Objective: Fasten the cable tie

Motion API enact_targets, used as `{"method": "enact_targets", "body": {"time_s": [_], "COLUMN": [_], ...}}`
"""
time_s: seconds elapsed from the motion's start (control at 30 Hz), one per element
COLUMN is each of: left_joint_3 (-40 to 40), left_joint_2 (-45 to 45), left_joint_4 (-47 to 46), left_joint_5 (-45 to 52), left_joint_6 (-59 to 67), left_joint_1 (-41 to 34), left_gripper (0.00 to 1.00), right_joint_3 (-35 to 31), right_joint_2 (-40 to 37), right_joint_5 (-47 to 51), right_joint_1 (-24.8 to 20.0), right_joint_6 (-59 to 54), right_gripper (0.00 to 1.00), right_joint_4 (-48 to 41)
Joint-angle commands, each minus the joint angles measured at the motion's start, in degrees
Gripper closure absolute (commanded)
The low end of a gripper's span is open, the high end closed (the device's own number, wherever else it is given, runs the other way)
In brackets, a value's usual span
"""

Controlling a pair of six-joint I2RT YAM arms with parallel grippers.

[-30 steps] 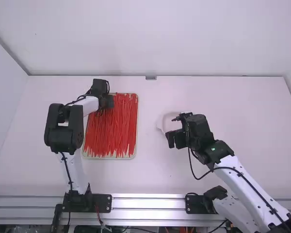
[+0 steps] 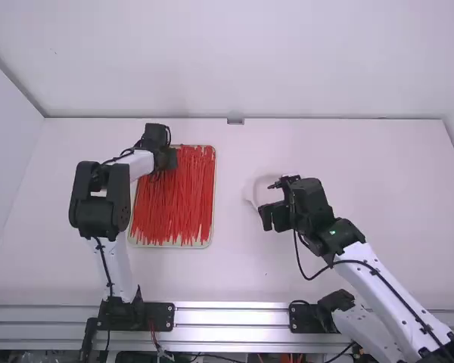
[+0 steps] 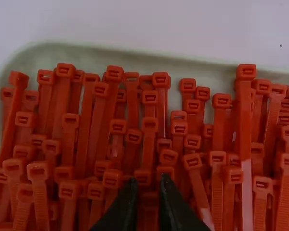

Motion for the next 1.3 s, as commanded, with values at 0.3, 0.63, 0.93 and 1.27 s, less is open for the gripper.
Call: {"method": "enact_targets", "body": {"time_s": [0.3,0.63,0.93,1.27], "left_joint_3": [-1.55,-1.55,-1.81,-1.86], "left_joint_2": [-0.11,-0.11,-0.11,-0.11], "left_joint_4": [-1.09,-1.29,-1.11,-0.81], "left_joint_5": [0.20,1.66,1.68,1.27], "left_joint_6": [-1.44,-1.42,-1.46,-1.44], "left_joint_1": [0.55,0.55,0.55,0.55], "left_gripper": [0.86,0.86,0.86,0.93], "right_joint_3": [1.92,1.92,1.92,1.92], "right_joint_2": [0.11,0.11,0.11,0.11], "right_joint_5": [0.26,0.26,0.24,-0.57], "right_joint_1": [0.33,0.33,0.33,0.33], "right_joint_6": [0.26,0.26,0.28,0.24], "right_gripper": [0.02,0.02,0.02,0.02], "right_joint_4": [-0.13,-0.28,-0.28,-0.28]}}
